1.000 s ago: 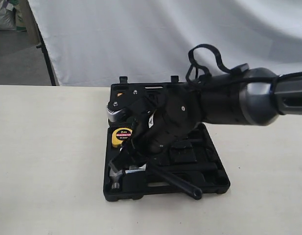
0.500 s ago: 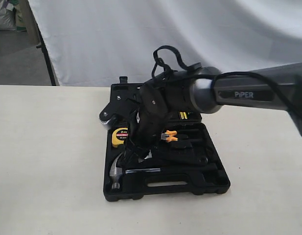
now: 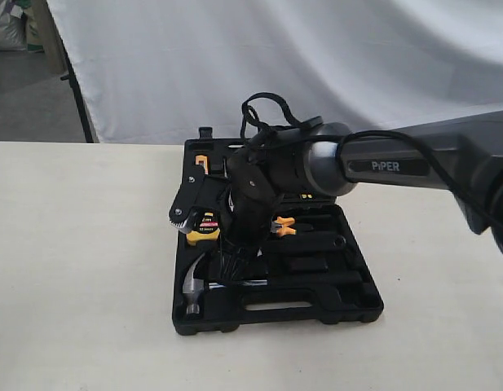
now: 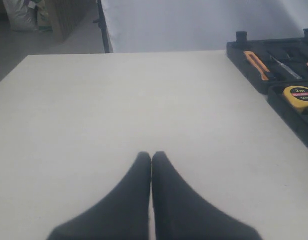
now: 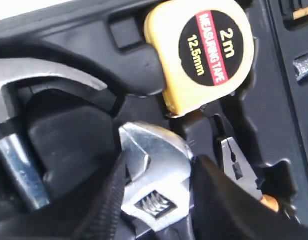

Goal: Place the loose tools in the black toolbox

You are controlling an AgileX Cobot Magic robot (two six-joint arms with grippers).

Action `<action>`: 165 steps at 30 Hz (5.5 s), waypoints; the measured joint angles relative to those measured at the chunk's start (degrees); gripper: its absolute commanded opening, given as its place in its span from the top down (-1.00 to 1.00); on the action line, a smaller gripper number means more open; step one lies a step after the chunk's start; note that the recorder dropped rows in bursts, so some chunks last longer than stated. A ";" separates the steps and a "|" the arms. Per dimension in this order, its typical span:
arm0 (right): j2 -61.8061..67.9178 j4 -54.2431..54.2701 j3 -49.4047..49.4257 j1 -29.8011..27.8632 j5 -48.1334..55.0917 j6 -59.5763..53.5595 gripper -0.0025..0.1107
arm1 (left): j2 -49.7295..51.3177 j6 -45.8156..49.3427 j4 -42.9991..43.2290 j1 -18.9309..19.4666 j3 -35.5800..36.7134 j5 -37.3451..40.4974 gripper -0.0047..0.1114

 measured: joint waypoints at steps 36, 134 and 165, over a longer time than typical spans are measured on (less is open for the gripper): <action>-3.41 0.24 0.68 -4.57 0.32 13.85 0.96 | 0.00 0.00 0.00 0.00 0.00 0.00 0.91; -22.68 14.88 22.09 -22.15 -11.52 41.12 0.96 | 0.00 0.00 0.00 0.00 0.00 0.00 0.91; -73.55 14.88 73.08 -22.15 -49.62 48.99 0.96 | 0.00 0.00 0.00 0.00 0.00 0.00 0.91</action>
